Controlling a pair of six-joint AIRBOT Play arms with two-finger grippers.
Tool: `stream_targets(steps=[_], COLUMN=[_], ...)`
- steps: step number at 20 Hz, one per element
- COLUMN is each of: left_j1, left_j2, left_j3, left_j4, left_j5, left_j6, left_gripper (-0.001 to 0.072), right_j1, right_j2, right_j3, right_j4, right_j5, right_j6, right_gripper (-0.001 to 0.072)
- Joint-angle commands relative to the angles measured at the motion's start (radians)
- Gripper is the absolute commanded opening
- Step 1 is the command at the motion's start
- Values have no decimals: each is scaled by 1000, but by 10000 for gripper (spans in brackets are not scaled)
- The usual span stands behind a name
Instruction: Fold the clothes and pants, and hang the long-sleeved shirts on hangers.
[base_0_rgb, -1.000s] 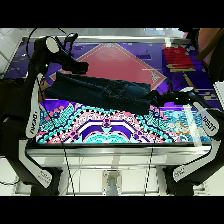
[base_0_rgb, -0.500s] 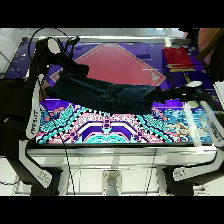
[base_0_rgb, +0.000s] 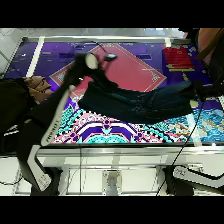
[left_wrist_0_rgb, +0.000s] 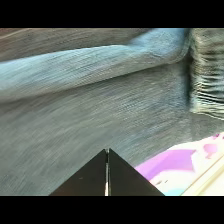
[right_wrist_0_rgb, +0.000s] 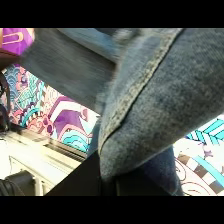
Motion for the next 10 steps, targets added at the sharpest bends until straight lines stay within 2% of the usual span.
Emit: stream_targets(steps=[1, 3, 5, 10], left_j1=[-158, -195, -207, -188], left_j2=[-96, -160, -208, -230], left_j3=[-5, -5, -5, -4], left_j4=[1, -2, -47, -82], left_j5=[221, 270, 286, 286], left_j6=[0, -50, -52, -53], left_gripper=[14, 14, 14, 14], right_j1=[92, 195, 288, 460], right_j2=[6, -1, -4, -8], right_j3=[137, 182, 195, 195], right_j4=[-90, -161, -212, -213], right_j5=[21, 20, 17, -75], right_j6=[87, 130, 165, 209], right_gripper=[46, 47, 47, 47])
